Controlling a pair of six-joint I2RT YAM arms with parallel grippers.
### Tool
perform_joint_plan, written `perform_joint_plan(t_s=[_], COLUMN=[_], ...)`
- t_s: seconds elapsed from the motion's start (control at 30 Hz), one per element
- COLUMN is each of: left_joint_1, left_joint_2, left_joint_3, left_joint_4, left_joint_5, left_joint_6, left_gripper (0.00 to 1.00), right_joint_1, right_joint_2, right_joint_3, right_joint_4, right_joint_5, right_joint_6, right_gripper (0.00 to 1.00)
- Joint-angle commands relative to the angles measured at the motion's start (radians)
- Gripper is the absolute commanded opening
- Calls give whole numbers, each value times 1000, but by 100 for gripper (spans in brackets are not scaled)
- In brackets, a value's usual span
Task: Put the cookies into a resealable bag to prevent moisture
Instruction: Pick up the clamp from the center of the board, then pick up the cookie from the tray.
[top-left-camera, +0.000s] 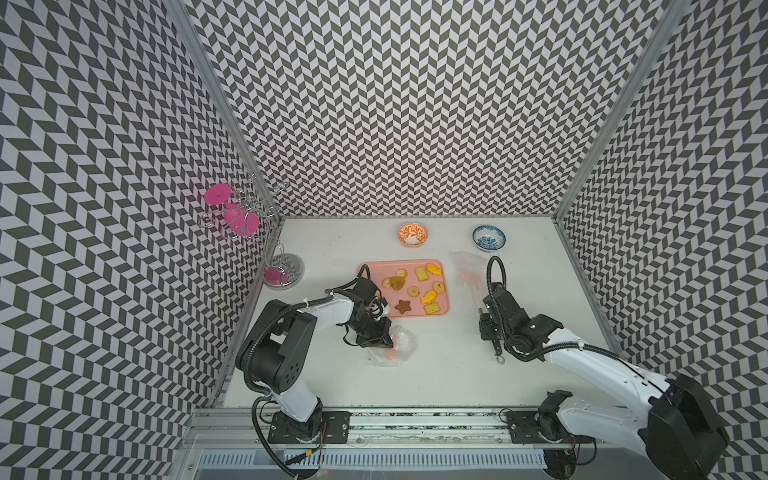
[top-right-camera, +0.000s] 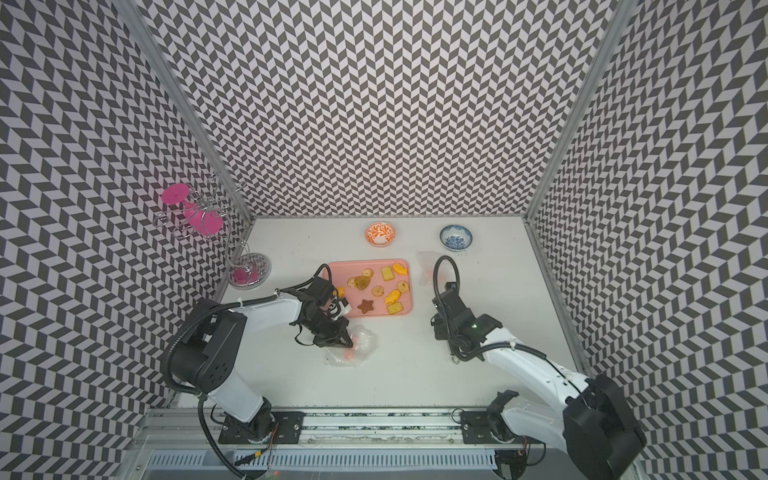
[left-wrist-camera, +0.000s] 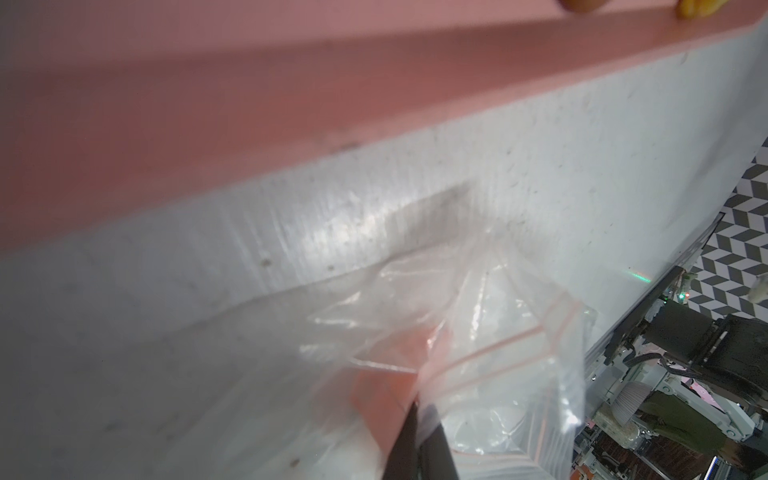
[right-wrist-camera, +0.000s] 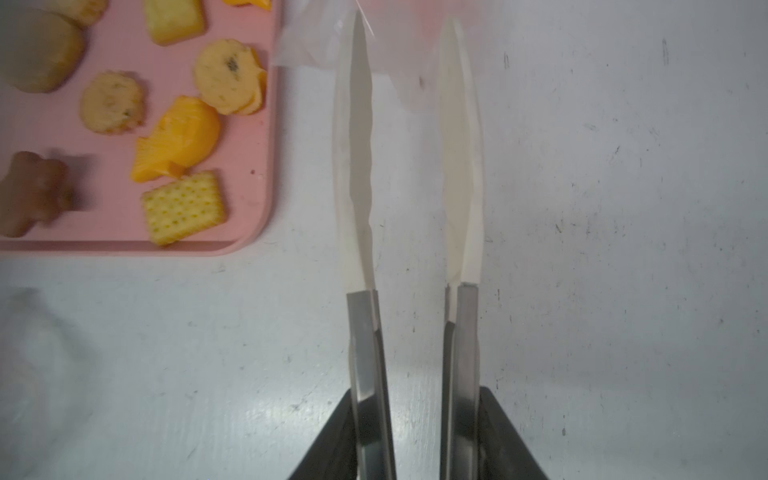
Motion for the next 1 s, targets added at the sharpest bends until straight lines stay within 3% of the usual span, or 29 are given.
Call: perform_joint_plan(t_s=[0.0, 0.17, 0.27, 0.47, 0.63, 0.97], left_joint_1=[9, 9, 8, 11, 11, 17], left_joint_2=[-42, -70, -78, -106, -125, -152], left_joint_3=[3, 16, 23, 27, 22, 14], left_joint_4=[-20, -43, -53, -76, -78, -86], left_joint_5=[-11, -26, -25, -45, -47, -59], left_joint_6=[17, 11, 8, 7, 0, -6], left_gripper=[0, 0, 0, 0, 0, 0], right_joint_1=[7, 12, 12, 13, 31, 118], right_joint_2=[-54, -73, -62, 74, 246, 417], right_joint_3=[76, 172, 222, 303, 425, 527], right_joint_4=[-75, -204, -185, -178, -272, -234], right_joint_5=[-95, -159, -243, -363, -300, -316], right_joint_6=[-43, -88, -146, -236, -349, -611], right_gripper=[41, 38, 38, 39, 41, 44])
